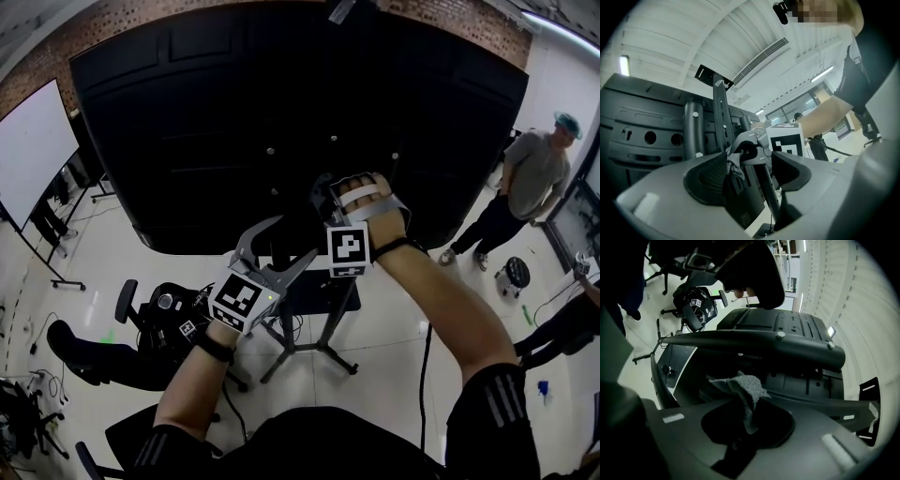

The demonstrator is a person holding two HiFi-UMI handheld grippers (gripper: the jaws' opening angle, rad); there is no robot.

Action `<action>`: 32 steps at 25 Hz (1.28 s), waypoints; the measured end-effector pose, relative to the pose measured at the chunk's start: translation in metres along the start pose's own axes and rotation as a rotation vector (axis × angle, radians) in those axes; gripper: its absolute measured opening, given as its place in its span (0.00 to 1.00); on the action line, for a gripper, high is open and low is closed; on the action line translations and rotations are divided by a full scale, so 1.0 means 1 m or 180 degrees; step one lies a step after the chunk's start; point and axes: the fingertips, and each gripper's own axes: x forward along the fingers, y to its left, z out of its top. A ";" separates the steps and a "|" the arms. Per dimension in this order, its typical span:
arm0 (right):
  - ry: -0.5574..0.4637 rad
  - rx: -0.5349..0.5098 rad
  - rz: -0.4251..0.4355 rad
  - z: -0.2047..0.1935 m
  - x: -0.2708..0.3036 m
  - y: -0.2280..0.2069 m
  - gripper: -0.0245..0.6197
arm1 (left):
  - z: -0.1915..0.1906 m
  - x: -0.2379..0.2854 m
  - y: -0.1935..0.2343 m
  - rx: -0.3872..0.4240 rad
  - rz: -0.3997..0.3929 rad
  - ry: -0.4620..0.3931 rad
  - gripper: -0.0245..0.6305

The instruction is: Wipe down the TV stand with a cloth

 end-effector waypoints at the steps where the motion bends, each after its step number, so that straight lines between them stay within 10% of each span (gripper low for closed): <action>1: -0.0001 0.0012 0.0041 0.003 0.002 0.008 0.13 | -0.005 -0.001 -0.001 -0.0030 0.0001 0.0015 0.53; 19: -0.0112 0.0384 0.0552 0.033 0.020 0.110 0.13 | -0.068 -0.012 -0.017 -0.0391 0.0004 0.0314 0.53; 28: -0.0811 0.2416 0.0612 0.031 -0.039 0.066 0.13 | -0.048 -0.011 -0.029 -0.0442 -0.0034 0.0156 0.53; 32: -0.0999 0.2836 0.0394 0.001 -0.073 0.034 0.13 | -0.015 0.002 -0.039 -0.0329 -0.0138 -0.0029 0.53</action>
